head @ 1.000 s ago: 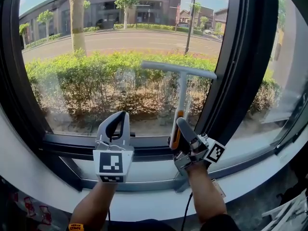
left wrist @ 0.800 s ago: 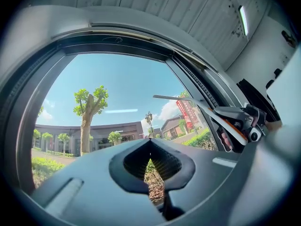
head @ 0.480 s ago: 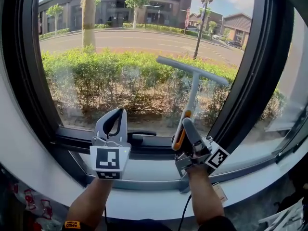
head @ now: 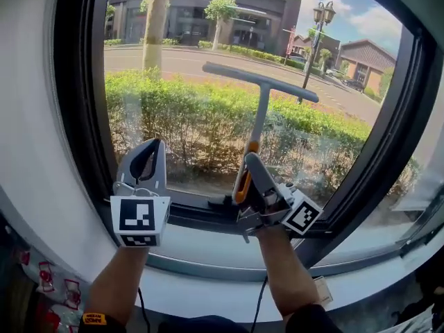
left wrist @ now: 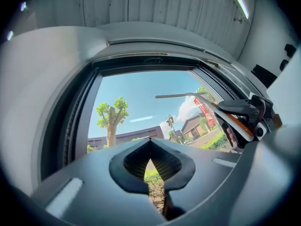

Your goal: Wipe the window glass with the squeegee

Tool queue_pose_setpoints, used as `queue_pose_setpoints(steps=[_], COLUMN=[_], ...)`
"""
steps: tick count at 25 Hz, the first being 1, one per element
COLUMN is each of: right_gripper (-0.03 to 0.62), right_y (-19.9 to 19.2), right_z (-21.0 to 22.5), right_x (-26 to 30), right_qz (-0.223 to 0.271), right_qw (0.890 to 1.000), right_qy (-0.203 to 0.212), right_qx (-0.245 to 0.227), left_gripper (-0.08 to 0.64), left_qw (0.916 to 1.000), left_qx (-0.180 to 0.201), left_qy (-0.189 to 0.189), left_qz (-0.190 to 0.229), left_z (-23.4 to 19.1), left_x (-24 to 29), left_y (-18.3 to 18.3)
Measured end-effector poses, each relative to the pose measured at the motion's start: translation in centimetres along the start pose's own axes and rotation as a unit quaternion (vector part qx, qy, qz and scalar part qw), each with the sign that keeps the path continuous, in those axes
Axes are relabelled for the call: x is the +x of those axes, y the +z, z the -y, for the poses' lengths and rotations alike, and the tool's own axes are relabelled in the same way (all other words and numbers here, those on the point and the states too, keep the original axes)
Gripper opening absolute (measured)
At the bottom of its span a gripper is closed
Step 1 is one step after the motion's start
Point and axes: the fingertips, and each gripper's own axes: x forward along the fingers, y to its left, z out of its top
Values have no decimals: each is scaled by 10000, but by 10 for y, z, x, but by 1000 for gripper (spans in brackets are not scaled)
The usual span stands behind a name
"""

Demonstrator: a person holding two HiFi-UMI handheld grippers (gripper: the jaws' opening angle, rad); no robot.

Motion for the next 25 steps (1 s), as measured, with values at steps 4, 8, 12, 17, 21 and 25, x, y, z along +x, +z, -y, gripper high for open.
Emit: queue_pose_setpoints(steps=[4,8,12,17,21,25], right_gripper=[48,48,48,48,48,48], right_y=[-31,-61,-104,-133,-153,-179], right_z=[-6,-16,-16,0,6,16], right_x=[52,96,128,143,141,133], right_qz=[-102,-198,-322,-307,-325,-415], right_qw=[9998,9995,9993,9993,9986,9971], right_qy=[150,204,122,-195,-393,-607], right_qx=[-49,-111,-125,0,118,220], left_gripper=[14,14,14,14,14,14], left_qw=[9994,9982,9970,9968,9981,9993], left_qx=[194,335,369,402,334,211], left_qy=[262,402,517,469,383,282], left_qz=[150,299,440,509,344,95], left_z=[-54,-96,-136,-156,-160,-158], left_x=[-12,-25,-42,-48,-53,-58], left_y=[16,34,41,46,31,1])
